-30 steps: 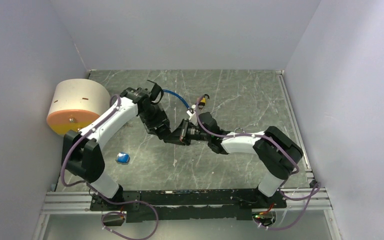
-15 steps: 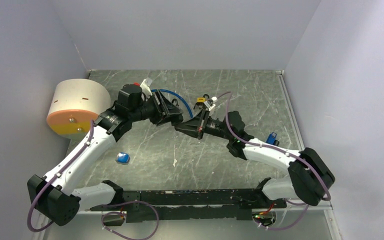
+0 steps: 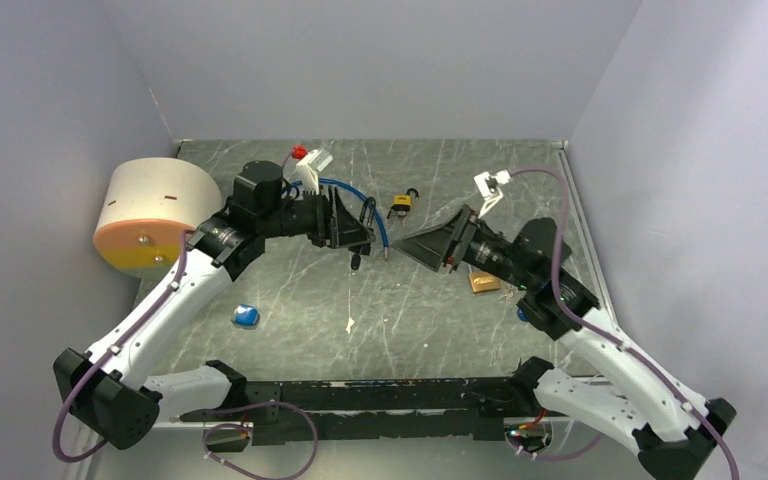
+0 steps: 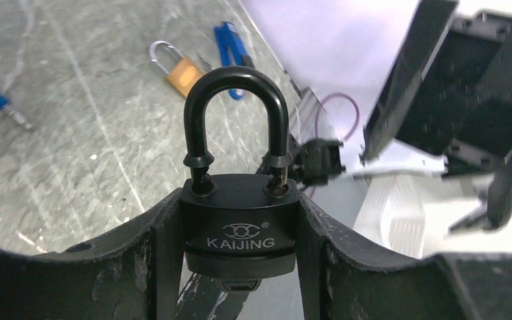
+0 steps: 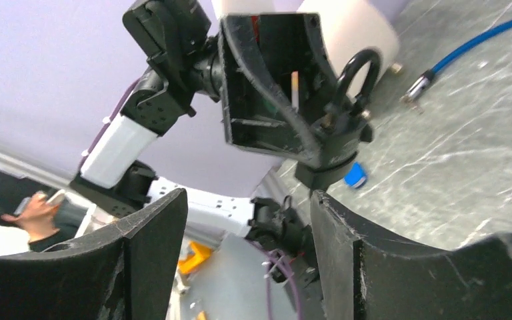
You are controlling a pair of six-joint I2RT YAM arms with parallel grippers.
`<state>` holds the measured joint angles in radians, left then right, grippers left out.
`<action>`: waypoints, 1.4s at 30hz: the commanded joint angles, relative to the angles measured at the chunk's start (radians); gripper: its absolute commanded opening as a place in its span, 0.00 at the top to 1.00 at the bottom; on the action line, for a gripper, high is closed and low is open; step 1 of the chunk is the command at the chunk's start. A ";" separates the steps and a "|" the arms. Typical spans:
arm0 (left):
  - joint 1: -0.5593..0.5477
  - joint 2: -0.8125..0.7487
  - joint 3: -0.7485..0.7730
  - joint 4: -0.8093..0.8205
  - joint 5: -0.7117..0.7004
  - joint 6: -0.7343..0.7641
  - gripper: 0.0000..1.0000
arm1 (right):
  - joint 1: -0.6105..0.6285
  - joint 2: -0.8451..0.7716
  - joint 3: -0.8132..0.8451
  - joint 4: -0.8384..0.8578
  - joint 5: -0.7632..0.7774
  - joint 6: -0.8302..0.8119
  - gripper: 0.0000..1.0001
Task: Unlock with the key
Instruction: Unlock the lock.
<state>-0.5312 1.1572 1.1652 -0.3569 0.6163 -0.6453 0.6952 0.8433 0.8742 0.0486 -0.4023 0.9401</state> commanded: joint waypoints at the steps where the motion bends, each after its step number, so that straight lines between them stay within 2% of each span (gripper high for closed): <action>1: -0.005 -0.005 0.025 0.178 0.323 0.181 0.97 | 0.000 -0.056 0.042 -0.140 0.150 -0.154 0.30; 3: -0.006 0.006 0.040 0.181 0.405 0.229 0.97 | 0.000 -0.028 0.100 -0.186 0.199 -0.162 0.28; 7: -0.005 0.060 0.101 0.088 0.515 0.346 0.97 | 0.000 0.083 0.262 -0.318 0.199 -0.199 0.27; 11: -0.005 0.118 0.146 0.033 0.505 0.388 0.98 | 0.001 0.178 0.359 -0.384 0.136 -0.192 0.28; 17: 0.000 0.135 0.139 0.065 0.475 0.403 0.97 | -0.001 0.251 0.430 -0.594 0.287 -0.136 0.35; 21: -0.001 0.151 0.161 0.011 0.491 0.479 0.98 | -0.019 0.286 0.451 -0.676 0.277 -0.145 0.44; 25: 0.001 0.169 0.207 -0.116 0.525 0.593 0.98 | -0.036 0.357 0.486 -0.754 0.227 -0.174 0.65; 28: 0.002 0.172 0.216 -0.160 0.506 0.623 0.97 | -0.046 0.361 0.482 -0.752 0.200 -0.219 0.69; 32: 0.002 0.180 0.198 -0.134 0.561 0.594 0.98 | -0.047 0.359 0.457 -0.679 0.201 -0.377 0.68; 35: 0.003 0.194 0.171 -0.106 0.529 0.549 0.98 | -0.049 0.370 0.425 -0.607 0.253 -0.456 0.58; 39: 0.018 0.199 0.110 -0.070 0.382 0.474 0.97 | -0.054 0.377 0.445 -0.594 0.278 -0.497 0.40; 42: 0.040 0.184 0.059 -0.058 0.113 0.385 0.98 | -0.085 0.275 0.312 -0.501 0.233 -0.505 0.30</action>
<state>-0.5194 1.3605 1.2659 -0.4908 0.9829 -0.1406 0.6445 1.2247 1.2945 -0.5922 -0.1619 0.5034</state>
